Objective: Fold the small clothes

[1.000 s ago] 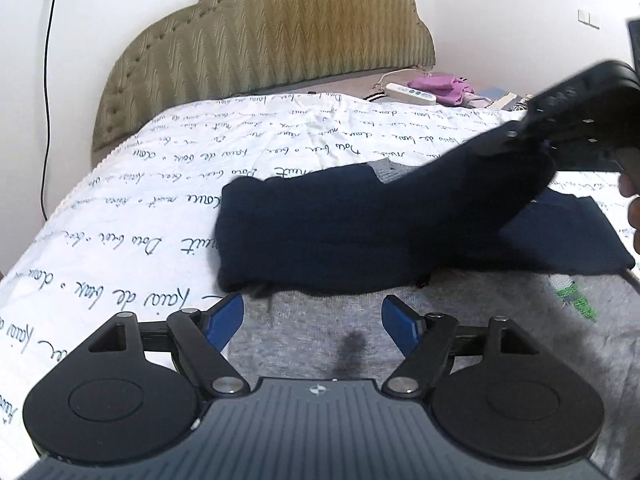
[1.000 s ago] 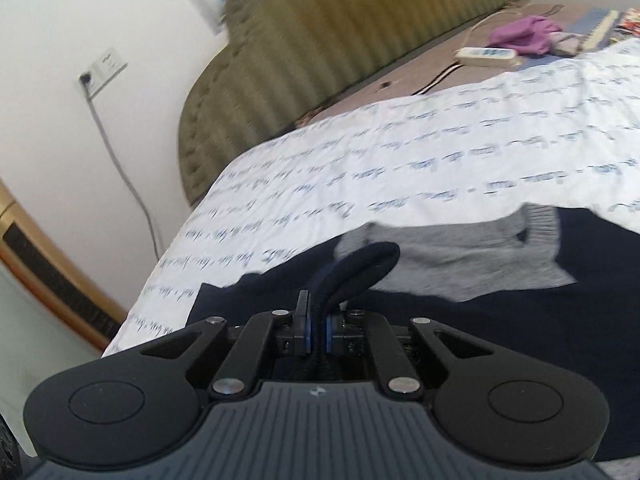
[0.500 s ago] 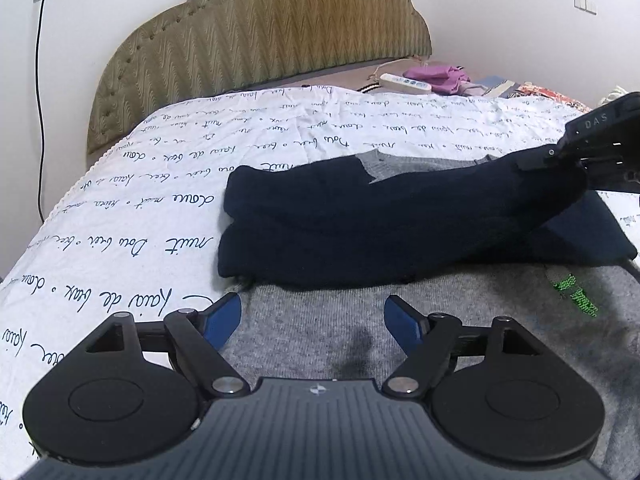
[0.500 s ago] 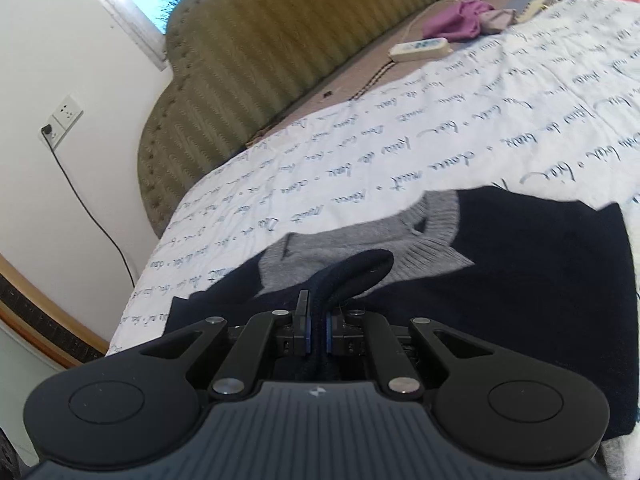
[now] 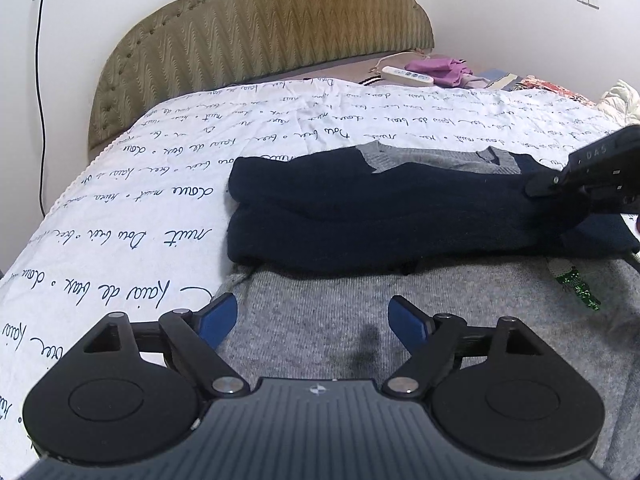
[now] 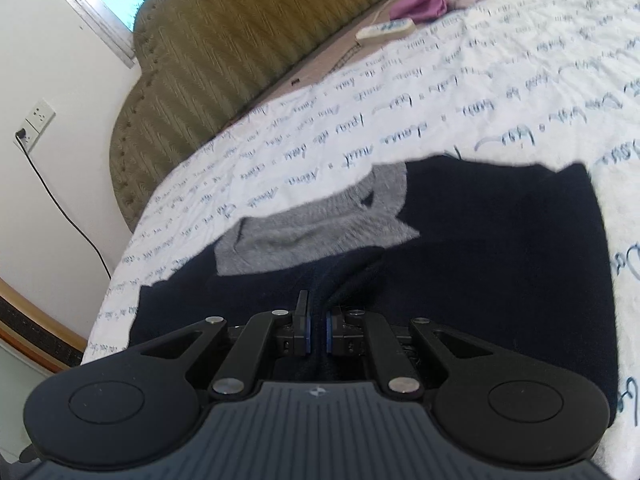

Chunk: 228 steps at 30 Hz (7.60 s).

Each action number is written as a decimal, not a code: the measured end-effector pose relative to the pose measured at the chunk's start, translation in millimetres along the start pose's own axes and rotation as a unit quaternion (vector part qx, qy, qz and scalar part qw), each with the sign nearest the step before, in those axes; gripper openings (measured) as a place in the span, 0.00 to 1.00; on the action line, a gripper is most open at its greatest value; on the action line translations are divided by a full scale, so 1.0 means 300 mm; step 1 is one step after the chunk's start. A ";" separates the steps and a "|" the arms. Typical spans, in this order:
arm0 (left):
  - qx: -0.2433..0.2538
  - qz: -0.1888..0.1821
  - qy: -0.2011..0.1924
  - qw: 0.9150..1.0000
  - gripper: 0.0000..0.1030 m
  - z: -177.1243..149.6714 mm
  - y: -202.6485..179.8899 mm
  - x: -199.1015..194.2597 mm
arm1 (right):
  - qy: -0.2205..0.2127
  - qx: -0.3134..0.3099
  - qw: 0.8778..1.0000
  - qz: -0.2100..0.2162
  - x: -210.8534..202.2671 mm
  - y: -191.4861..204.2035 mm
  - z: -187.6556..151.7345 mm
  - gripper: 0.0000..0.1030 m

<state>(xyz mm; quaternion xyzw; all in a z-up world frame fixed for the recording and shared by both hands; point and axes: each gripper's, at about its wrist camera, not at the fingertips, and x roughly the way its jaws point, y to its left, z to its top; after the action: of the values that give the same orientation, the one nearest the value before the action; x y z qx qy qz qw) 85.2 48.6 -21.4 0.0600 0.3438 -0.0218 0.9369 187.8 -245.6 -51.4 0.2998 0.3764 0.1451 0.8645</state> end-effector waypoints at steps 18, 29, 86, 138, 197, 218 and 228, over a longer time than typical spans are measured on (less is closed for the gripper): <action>0.006 0.008 0.006 1.000 0.87 -0.063 -0.001 -0.085 | -0.023 -0.087 0.988 -0.123 -0.051 0.058 -0.112 0.41; -0.007 -0.006 0.009 1.000 0.87 -0.079 -0.013 -0.109 | -0.043 -0.099 0.988 -0.108 -0.179 0.109 -0.188 0.43; -0.038 -0.006 0.033 0.999 0.92 -0.216 -0.139 -0.166 | -0.071 -0.198 0.959 -0.189 -0.305 0.080 -0.590 1.00; -0.037 -0.001 0.018 0.999 0.95 -0.240 -0.148 -0.219 | -0.067 -0.206 0.956 -0.197 -0.297 0.091 -0.587 1.00; -0.028 0.042 0.007 0.999 0.99 -0.457 -0.085 -0.570 | -0.078 -0.262 0.957 -0.100 -0.714 0.305 -0.899 1.00; -0.022 0.062 0.007 0.998 0.99 -0.472 -0.077 -0.589 | -0.081 -0.295 0.945 -0.114 -0.735 0.323 -0.933 1.00; -0.017 0.061 0.013 0.998 1.00 -0.482 -0.078 -0.594 | -0.077 -0.278 0.951 -0.114 -0.742 0.298 -0.930 1.00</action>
<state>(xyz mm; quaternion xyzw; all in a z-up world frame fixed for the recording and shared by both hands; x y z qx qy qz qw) -145.4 43.6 -17.7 0.0652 0.3522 0.0419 0.9327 -170.6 -168.1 -19.6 0.0126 0.2848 0.1212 0.9508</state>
